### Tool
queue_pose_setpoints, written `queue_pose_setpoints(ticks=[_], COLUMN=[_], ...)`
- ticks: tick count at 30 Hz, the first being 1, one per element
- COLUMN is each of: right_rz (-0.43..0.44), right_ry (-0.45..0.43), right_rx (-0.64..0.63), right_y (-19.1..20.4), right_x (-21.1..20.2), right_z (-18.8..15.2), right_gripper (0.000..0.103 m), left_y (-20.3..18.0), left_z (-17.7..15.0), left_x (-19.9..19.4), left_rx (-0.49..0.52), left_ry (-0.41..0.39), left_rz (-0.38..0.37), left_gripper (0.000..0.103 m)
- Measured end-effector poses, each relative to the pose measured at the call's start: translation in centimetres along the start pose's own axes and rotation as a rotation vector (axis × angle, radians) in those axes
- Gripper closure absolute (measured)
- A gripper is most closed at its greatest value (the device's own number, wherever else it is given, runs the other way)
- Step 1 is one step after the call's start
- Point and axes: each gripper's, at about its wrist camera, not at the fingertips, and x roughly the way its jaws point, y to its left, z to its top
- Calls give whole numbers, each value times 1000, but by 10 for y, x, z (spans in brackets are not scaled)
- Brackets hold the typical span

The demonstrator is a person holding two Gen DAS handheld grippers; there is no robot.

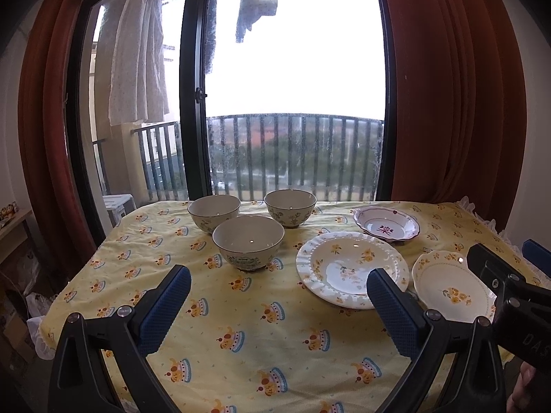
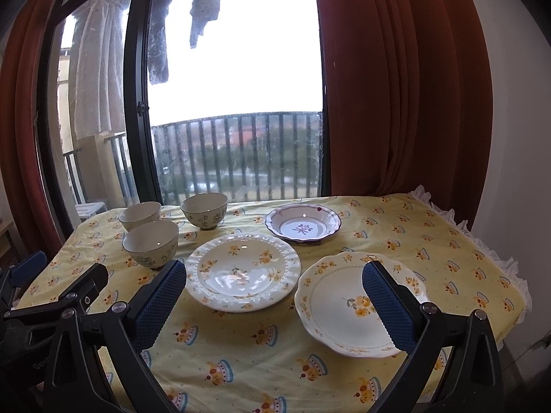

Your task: Organize plates and bowls

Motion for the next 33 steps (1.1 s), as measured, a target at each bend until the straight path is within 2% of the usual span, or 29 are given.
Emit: queue_pose_setpoints(ticks=[33], right_rz=[-4], right_ry=[3], right_rx=[0], right_y=[-4], right_x=[-5], right_z=[-1], right_gripper=[0], left_y=[-3], left_z=[-3], left_x=[-7], left_rx=[20], left_ry=[-5], left_rz=[2], left_gripper=[0])
